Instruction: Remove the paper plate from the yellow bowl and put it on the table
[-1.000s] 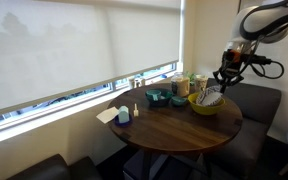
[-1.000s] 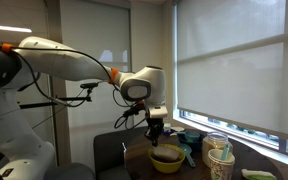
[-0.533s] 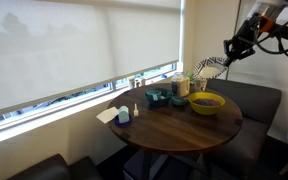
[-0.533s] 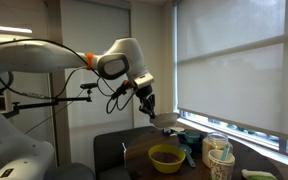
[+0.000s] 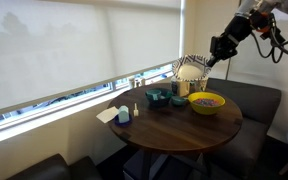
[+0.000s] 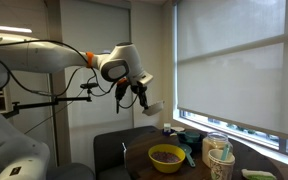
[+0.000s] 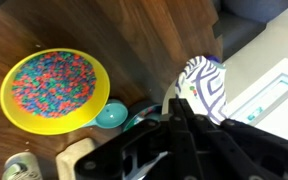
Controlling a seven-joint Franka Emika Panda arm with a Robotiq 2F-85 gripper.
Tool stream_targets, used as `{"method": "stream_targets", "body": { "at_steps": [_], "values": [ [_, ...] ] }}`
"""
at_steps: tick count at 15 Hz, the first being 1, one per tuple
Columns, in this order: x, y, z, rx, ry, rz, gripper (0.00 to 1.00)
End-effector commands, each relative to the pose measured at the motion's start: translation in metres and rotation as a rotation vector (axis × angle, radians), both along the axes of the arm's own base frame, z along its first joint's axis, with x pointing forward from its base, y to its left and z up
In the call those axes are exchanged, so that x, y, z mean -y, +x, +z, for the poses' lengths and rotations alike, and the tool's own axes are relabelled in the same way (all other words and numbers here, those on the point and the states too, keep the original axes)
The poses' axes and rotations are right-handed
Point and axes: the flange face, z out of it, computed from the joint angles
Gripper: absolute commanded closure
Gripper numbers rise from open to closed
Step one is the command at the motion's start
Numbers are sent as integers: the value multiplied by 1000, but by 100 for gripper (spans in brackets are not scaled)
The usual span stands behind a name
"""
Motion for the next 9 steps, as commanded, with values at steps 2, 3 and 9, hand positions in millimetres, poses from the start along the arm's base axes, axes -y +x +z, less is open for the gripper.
{"method": "stream_targets", "body": {
  "at_steps": [2, 3, 9],
  "values": [
    [-49, 39, -39, -84, 68, 232, 99],
    [-53, 44, -49, -107, 81, 281, 99],
    [-40, 84, -140, -299, 176, 526, 82]
  ]
}}
